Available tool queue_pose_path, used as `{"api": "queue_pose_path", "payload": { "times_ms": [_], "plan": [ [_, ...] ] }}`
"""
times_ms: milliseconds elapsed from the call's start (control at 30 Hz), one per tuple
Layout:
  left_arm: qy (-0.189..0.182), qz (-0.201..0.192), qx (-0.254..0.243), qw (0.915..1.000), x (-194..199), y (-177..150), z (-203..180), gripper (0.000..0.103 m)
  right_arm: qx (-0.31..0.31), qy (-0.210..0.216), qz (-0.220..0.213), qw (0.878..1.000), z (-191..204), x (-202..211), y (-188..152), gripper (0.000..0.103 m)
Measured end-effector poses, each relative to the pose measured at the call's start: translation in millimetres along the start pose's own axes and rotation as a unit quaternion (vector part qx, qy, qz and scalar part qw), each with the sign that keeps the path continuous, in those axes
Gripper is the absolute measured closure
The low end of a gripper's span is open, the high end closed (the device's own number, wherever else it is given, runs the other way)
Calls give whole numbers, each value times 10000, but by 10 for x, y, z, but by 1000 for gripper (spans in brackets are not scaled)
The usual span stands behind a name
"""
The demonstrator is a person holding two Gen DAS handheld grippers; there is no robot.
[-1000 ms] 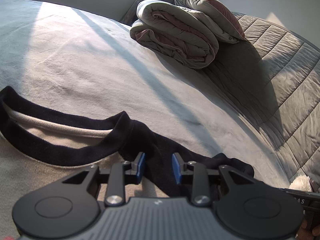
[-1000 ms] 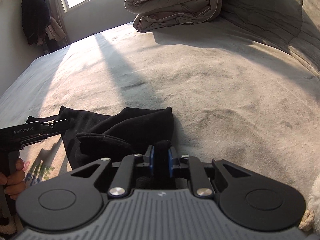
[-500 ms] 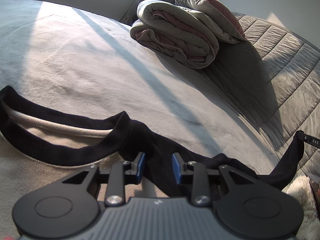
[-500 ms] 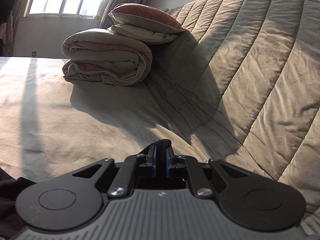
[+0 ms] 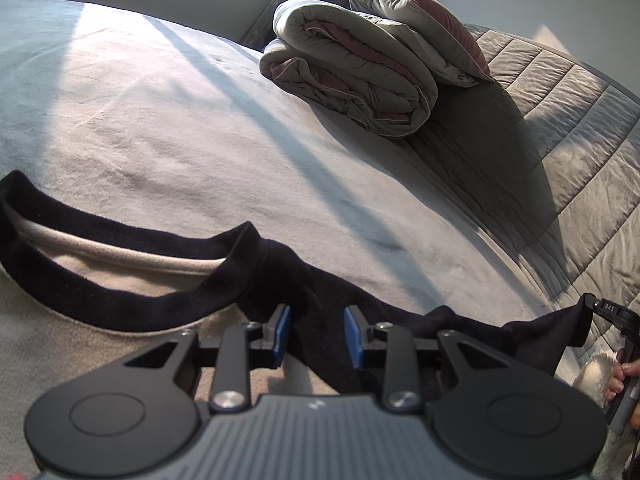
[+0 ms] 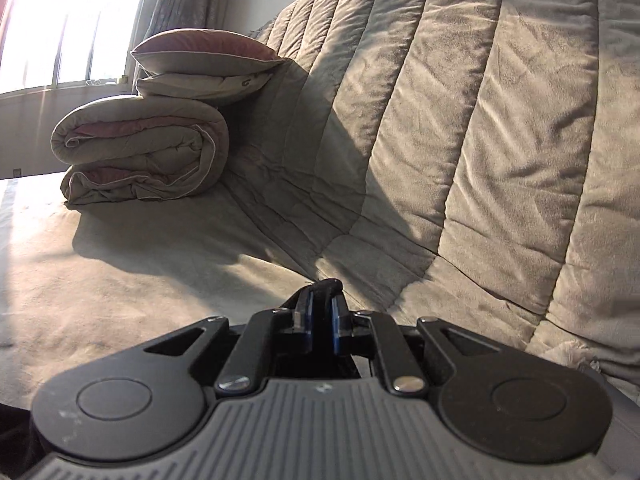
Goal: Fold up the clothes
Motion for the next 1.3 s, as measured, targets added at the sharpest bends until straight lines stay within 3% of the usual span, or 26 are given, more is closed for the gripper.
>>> {"api": "queue_pose_path", "payload": {
  "times_ms": [133, 233, 300, 467, 567, 700, 867, 967, 1133, 1300],
  "plan": [
    [12, 1, -20, 10000, -3, -4, -8, 72, 168, -246, 590, 9978, -135, 61, -239, 93],
    [21, -1, -41, 10000, -6, -4, -14, 71, 218, -327, 832, 9958, -188, 186, -341, 86],
    [20, -1, -39, 10000, -8, -3, -13, 71, 142, -294, 852, 9958, -191, 325, -350, 52],
    [17, 1, -39, 10000, -6, -2, -7, 71, -570, 392, 1100, 9915, -90, 474, -296, 49],
    [17, -1, -40, 10000, -5, -5, -10, 71, -1310, 790, 1569, 9757, 13, 437, -340, 49],
    [22, -3, -46, 10000, -5, -6, -13, 71, -2457, 1130, 2261, 9358, 121, 302, -568, 49],
    [21, -5, -52, 10000, -3, -7, -17, 70, -2878, 913, 2336, 9243, 242, 134, -754, 49],
    [22, -6, -52, 10000, -7, -8, -19, 70, -3137, 840, 2100, 9222, 243, 45, -789, 52],
    [34, -14, -83, 10000, -6, -12, -21, 70, -3889, 892, 1670, 9016, 115, -82, -810, 60],
    [35, -16, -84, 10000, -7, -13, -23, 70, -4316, 896, 1395, 8867, -58, -156, -721, 61]
  ]
}}
Point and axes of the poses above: each gripper's, at about its wrist camera, not at the fingertips, and x roughly against the way its jaws point, z to its left, y to its top, the point moved 6 cm from there along -x, roughly the way its jaws point, and after that the axes turned 4 degrees about x, right-handed, at the moved point
